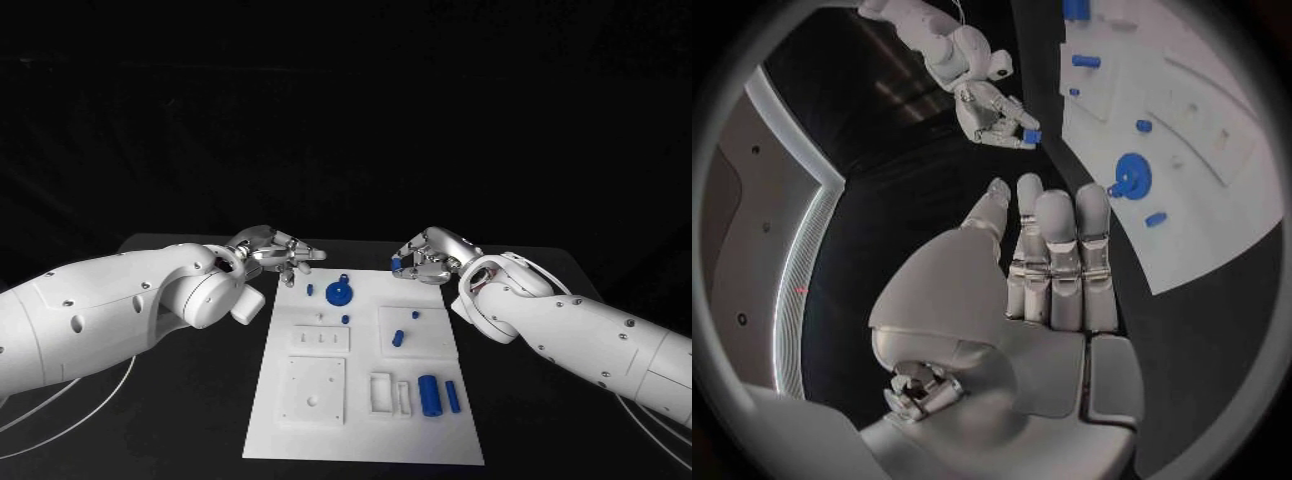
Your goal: Assemble the parts on the task board
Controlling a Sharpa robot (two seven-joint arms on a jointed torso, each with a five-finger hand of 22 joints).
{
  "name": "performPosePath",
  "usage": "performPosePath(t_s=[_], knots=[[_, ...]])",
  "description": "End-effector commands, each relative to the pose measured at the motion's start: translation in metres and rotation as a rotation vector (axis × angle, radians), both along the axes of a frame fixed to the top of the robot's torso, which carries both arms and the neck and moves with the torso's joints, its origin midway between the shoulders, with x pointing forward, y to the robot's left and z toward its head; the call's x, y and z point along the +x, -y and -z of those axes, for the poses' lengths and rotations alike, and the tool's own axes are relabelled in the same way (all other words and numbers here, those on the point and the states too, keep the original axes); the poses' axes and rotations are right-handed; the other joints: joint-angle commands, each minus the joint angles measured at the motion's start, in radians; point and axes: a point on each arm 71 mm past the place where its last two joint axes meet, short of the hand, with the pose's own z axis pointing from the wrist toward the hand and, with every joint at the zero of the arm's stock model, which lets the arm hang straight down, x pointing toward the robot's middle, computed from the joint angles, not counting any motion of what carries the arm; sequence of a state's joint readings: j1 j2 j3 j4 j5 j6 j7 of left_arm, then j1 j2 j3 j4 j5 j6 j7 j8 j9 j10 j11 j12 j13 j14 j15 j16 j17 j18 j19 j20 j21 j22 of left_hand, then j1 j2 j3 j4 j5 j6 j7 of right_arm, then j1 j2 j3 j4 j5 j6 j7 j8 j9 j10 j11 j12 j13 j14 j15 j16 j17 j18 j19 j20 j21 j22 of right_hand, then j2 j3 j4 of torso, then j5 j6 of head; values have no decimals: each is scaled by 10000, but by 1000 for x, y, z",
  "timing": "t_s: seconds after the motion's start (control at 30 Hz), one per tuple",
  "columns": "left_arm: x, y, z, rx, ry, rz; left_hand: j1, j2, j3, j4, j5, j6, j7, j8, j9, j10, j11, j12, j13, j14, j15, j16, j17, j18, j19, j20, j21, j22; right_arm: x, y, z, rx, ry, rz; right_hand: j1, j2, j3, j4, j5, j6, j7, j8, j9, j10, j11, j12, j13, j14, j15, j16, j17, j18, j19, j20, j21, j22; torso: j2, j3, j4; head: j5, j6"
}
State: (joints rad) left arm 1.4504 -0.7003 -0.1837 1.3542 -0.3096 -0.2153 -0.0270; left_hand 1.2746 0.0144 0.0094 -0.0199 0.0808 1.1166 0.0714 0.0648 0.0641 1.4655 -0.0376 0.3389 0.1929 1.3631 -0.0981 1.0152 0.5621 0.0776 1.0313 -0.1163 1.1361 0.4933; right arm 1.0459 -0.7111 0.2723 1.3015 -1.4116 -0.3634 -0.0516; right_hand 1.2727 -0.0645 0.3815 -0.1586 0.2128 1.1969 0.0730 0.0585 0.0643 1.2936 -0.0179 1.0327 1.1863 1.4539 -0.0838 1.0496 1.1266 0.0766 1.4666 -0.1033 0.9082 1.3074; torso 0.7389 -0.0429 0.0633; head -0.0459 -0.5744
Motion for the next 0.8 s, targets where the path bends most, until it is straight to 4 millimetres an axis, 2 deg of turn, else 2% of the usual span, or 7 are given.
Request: performPosePath(t_s=[0.03,0.23,0.33,0.5,0.7,0.73,0.8], knots=[[1,9,5,808,-716,222,-168,-20,-98,46,-73,80,-24,-6,11,509,-104,207,219,11,-47,184,193,-97,72,-32,-6,74,-1,-10,0,-212,-31,184,-82,5,27,8,-36,86,-22,42,17,53,-41,25,4,9,-56,28,15,-107,211,-55,33,1153,-126,-22,-8,84,-1],[4,30,10,1482,-1325,547,-925,-184,-275,576,-283,246,-94,13,26,501,-122,606,600,61,-76,461,436,-102,172,-67,-35,228,-5,-36,1,-257,-230,-133,-86,-5,57,29,-49,71,-19,40,15,43,-38,9,-1,8,-54,17,9,-105,213,-54,29,1153,-204,-34,-42,177,-65],[4,37,11,1715,-1485,625,-1067,-366,-52,842,-293,358,-132,19,74,495,-130,556,749,25,-76,462,488,-127,161,-79,-97,343,-7,-47,2,-329,-282,-308,-82,-2,71,30,-29,64,-16,42,16,31,-38,-7,-10,5,-55,4,1,-102,208,-53,8,1148,-216,-34,-58,188,-90],[6,43,13,1976,-1595,619,-1362,-462,92,1102,-257,566,-196,16,281,493,-138,491,884,7,-82,434,513,-139,149,-77,-176,485,-11,-62,3,-452,-368,-603,-88,-17,100,22,46,61,-13,43,17,40,-39,8,3,6,-55,-4,-3,-98,211,-53,1,1147,-181,-29,-39,144,-93],[6,46,13,2211,-1563,627,-1688,-875,524,1468,-154,802,-328,18,1561,487,-179,457,1279,-46,-106,511,582,-174,142,-110,-299,804,-15,-73,4,-559,-469,-914,-103,-19,115,20,97,52,-9,40,16,26,-36,-12,-8,4,-54,-19,-13,-95,210,-51,-15,1145,-185,-15,-49,156,-111],[6,46,13,2281,-1529,640,-1849,-1082,703,1661,-20,924,-391,22,2147,486,-205,573,1454,-70,-151,644,651,-199,139,-142,-320,904,-16,-75,5,-579,-507,-991,-103,-19,115,20,97,52,-9,40,16,26,-36,-12,-8,4,-54,-19,-13,-95,210,-51,-15,1145,-188,-12,-48,170,-128],[6,47,13,2376,-1484,655,-1863,-1263,799,1834,28,912,-440,24,2982,453,-234,590,1612,-85,-157,769,684,-208,152,-142,-366,1045,-17,-78,5,-611,-541,-1088,-115,-8,119,26,96,48,-10,40,16,23,-38,-17,-10,5,-53,-20,-12,-94,209,-50,-20,1144,-183,-14,-50,172,-132]])
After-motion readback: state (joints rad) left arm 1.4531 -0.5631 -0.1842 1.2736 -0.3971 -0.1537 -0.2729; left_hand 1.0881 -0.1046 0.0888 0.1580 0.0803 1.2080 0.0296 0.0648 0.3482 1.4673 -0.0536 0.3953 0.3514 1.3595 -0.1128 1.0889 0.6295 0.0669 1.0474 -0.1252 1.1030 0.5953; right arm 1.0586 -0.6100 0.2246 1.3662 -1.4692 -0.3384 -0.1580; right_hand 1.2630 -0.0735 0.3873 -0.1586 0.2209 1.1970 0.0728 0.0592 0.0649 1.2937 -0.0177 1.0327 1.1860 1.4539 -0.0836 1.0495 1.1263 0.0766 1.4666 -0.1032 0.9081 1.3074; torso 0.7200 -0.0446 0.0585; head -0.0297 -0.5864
